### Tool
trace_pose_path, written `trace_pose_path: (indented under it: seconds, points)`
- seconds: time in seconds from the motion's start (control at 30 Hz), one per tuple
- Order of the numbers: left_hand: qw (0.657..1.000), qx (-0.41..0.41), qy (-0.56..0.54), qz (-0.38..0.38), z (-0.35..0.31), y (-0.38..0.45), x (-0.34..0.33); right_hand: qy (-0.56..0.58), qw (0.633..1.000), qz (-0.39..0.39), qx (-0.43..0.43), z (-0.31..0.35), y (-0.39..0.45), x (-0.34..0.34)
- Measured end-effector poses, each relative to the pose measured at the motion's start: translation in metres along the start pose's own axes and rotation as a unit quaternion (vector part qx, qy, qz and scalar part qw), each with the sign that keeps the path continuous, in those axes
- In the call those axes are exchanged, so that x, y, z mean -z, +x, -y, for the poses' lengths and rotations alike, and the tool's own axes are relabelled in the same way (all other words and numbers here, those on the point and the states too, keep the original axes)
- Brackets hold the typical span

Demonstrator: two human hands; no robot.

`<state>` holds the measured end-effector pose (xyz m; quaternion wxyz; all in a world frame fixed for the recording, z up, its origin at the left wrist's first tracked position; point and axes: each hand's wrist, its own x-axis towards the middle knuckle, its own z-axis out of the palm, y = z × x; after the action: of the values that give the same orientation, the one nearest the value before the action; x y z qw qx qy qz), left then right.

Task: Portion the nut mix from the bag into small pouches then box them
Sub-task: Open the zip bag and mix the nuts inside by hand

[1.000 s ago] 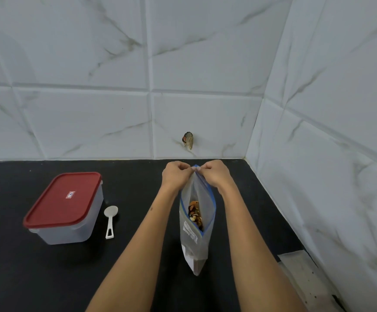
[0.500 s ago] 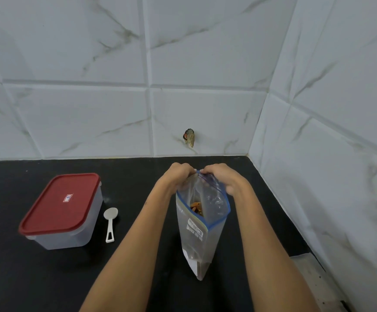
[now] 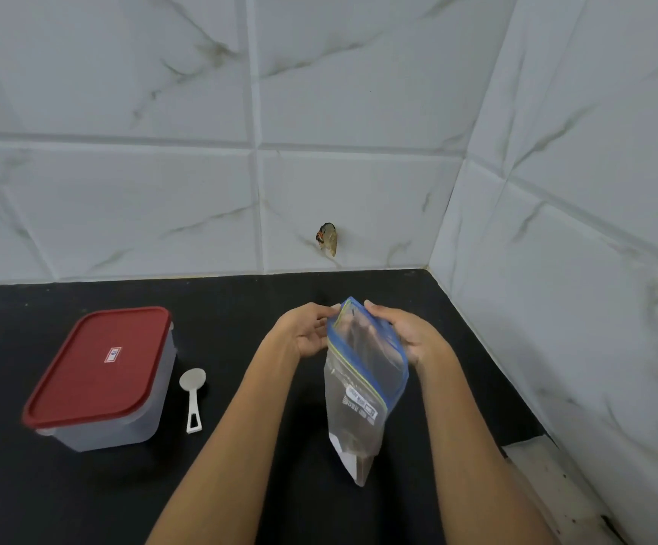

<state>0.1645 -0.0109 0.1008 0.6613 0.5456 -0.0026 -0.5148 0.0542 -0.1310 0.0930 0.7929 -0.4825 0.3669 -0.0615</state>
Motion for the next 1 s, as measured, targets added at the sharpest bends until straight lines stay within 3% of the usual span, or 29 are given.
trace_pose_path:
  seconds: [0.13,0.23,0.3,0.37,0.6,0.73,0.87,1.0]
  points:
    - [0.986,-0.085,0.123,-0.070,0.004,-0.008,0.001,-0.087,0.990,-0.078,0.075,-0.005,-0.021,0.000]
    - [0.930,-0.149,0.298,-0.154,0.011,-0.021,-0.001,-0.259,0.935,-0.207,0.126,-0.016,-0.044,-0.005]
    - [0.892,-0.168,0.380,-0.180,0.017,-0.033,-0.001,-0.338,0.889,-0.286,0.114,-0.024,-0.054,-0.002]
    - [0.882,-0.160,0.409,-0.170,0.024,-0.043,0.000,-0.372,0.867,-0.322,0.084,-0.028,-0.062,0.002]
    - [0.939,-0.127,0.301,-0.106,0.039,-0.060,-0.010,-0.296,0.901,-0.308,0.080,-0.030,-0.060,0.008]
    - [0.963,-0.110,0.236,-0.075,0.040,-0.066,-0.008,-0.162,0.959,-0.217,0.079,-0.033,-0.067,0.004]
    - [0.998,-0.046,0.048,-0.006,0.047,-0.067,-0.003,-0.028,0.987,-0.149,0.053,-0.045,-0.066,0.003]
    - [0.988,0.033,-0.148,0.035,0.059,-0.055,0.008,0.176,0.981,-0.076,0.016,-0.058,-0.067,0.002]
